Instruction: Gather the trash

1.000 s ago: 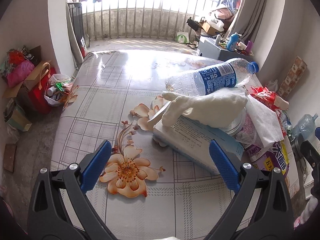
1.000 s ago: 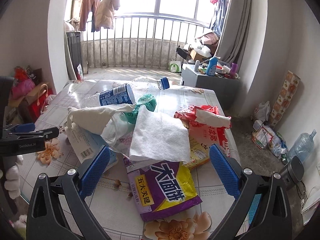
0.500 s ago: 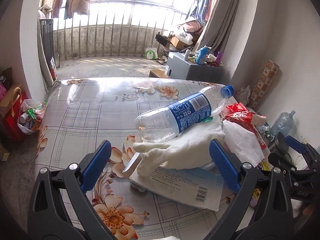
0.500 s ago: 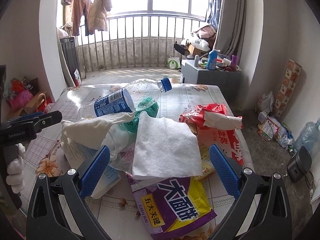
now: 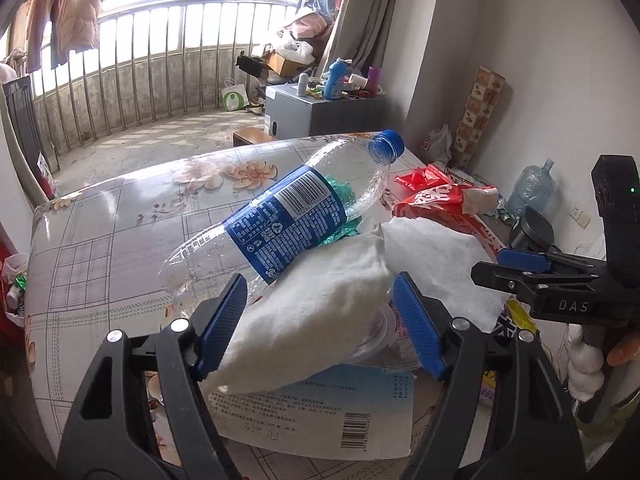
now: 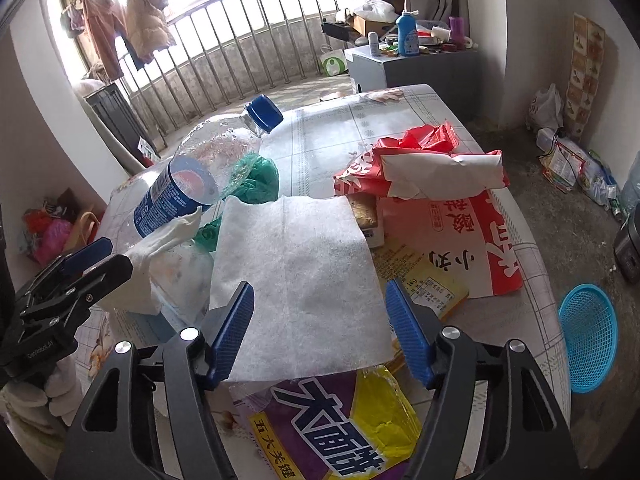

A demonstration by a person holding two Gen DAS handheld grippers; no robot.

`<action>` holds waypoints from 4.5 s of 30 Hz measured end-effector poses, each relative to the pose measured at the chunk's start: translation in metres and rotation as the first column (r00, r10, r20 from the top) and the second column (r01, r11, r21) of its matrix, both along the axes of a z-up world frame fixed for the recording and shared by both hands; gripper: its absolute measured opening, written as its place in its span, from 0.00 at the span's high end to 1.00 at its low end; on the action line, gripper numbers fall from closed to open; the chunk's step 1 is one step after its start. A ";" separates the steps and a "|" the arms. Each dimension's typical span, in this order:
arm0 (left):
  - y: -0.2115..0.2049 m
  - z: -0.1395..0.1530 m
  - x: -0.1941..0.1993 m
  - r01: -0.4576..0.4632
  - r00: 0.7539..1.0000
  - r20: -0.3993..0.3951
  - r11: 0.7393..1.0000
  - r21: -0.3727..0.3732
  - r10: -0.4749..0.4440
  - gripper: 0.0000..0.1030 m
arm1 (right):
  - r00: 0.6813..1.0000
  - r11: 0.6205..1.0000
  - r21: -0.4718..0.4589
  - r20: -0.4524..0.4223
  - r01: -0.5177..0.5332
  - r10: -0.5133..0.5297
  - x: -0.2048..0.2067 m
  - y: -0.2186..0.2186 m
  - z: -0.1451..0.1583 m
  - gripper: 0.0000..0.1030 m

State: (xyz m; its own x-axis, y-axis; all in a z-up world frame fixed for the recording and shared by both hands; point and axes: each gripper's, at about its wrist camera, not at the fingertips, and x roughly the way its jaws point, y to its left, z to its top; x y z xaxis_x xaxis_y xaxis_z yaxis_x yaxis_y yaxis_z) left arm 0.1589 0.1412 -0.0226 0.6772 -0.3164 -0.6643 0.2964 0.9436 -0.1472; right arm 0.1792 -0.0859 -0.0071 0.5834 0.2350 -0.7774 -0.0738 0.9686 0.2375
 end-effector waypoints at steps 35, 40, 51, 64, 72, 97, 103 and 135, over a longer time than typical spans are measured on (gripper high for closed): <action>0.038 0.093 -0.048 -0.030 0.980 0.193 0.994 -0.106 0.050 0.98 | 0.940 0.985 0.141 0.339 -0.104 0.051 -0.057 -0.018 0.088 0.92; 0.025 0.103 -0.058 -0.014 0.976 0.212 0.994 -0.111 0.038 0.98 | 0.931 0.981 0.175 0.365 -0.083 0.013 -0.072 -0.040 0.095 0.93; 0.012 0.063 -0.050 -0.034 0.996 0.078 0.994 -0.101 0.041 0.98 | 0.977 0.971 0.147 0.128 -0.189 0.170 -0.063 -0.008 0.031 0.62; 0.034 0.032 -0.038 -0.070 0.997 0.008 0.991 -0.111 0.071 0.98 | 0.972 0.972 -0.004 -0.005 -0.233 0.233 -0.039 0.040 -0.011 0.76; 0.035 0.036 -0.037 -0.068 0.997 0.016 0.991 -0.114 0.071 0.98 | 0.981 0.981 0.031 -0.003 -0.194 0.194 -0.036 0.028 -0.008 0.95; -0.024 0.116 -0.045 0.027 0.982 0.187 0.997 -0.075 -0.012 0.98 | 0.917 0.943 0.327 0.393 -0.066 -0.072 -0.060 -0.080 0.109 0.98; -0.070 0.133 -0.040 0.108 0.972 0.215 0.992 -0.062 -0.092 0.98 | 0.895 0.931 0.364 0.419 -0.013 -0.151 -0.078 -0.119 0.114 0.98; -0.504 0.016 0.042 0.670 0.709 -0.194 0.734 -0.114 -0.678 0.98 | 0.700 0.708 0.344 0.172 0.617 -0.694 -0.153 -0.388 -0.007 0.98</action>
State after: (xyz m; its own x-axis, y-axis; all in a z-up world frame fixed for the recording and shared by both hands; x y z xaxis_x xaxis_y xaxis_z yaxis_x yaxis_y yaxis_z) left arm 0.2011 -0.3632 -0.0068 0.1227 -0.6586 -0.7424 0.8100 0.4987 -0.3085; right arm 0.0265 -0.4741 -0.0137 0.8332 -0.1336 -0.5366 0.4606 0.7047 0.5396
